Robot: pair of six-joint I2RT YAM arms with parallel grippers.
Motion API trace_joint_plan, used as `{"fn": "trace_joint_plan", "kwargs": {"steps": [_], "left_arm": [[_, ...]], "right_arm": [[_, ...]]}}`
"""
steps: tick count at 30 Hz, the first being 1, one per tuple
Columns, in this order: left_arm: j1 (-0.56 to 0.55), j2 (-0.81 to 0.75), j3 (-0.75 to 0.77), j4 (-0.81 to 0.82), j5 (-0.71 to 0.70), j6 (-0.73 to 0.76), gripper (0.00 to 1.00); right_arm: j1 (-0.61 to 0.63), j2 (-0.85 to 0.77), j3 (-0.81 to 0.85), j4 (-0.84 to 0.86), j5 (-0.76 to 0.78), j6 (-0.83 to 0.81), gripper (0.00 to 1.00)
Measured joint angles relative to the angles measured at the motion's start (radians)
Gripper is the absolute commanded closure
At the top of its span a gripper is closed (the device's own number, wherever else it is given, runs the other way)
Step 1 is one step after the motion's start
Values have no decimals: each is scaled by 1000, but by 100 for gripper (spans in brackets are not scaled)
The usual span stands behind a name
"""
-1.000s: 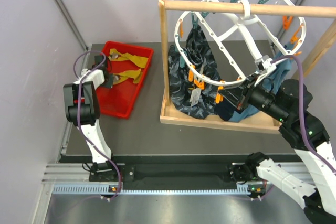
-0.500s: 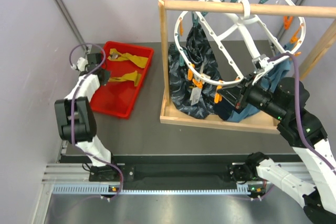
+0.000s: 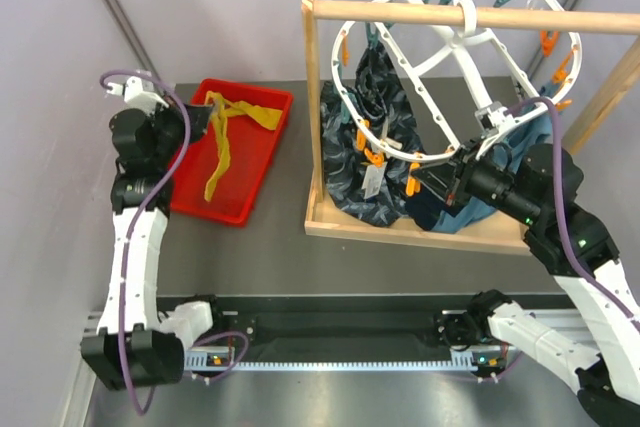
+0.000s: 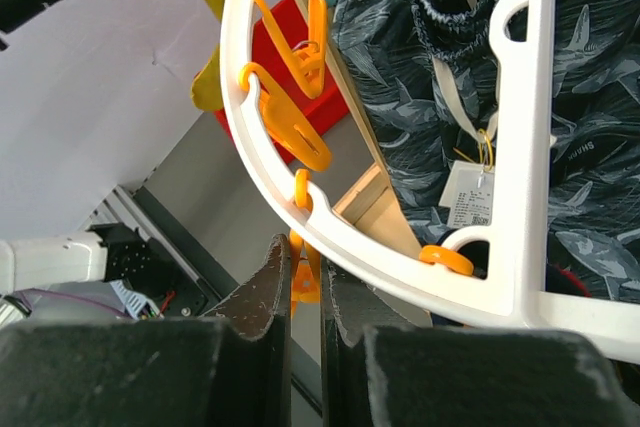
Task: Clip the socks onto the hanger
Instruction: Pick up the sock from the bin, then clamp the sock onto the hanger.
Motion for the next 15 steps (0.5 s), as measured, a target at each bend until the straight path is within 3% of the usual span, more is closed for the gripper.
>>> {"fn": "trace_joint_plan", "kwargs": {"steps": [6,12,15], "left_arm": [[-94,-87,-58,68,326,65,100],[-402,-75,-58,28,469,153,100],[-489,-55,-58,24,549,175,100]], "right_arm": [[0,24,3,0,-3,0,100],[0,33,13,-3,-5,-1,100],[0,33,14,-2,-14,-1,100]]}}
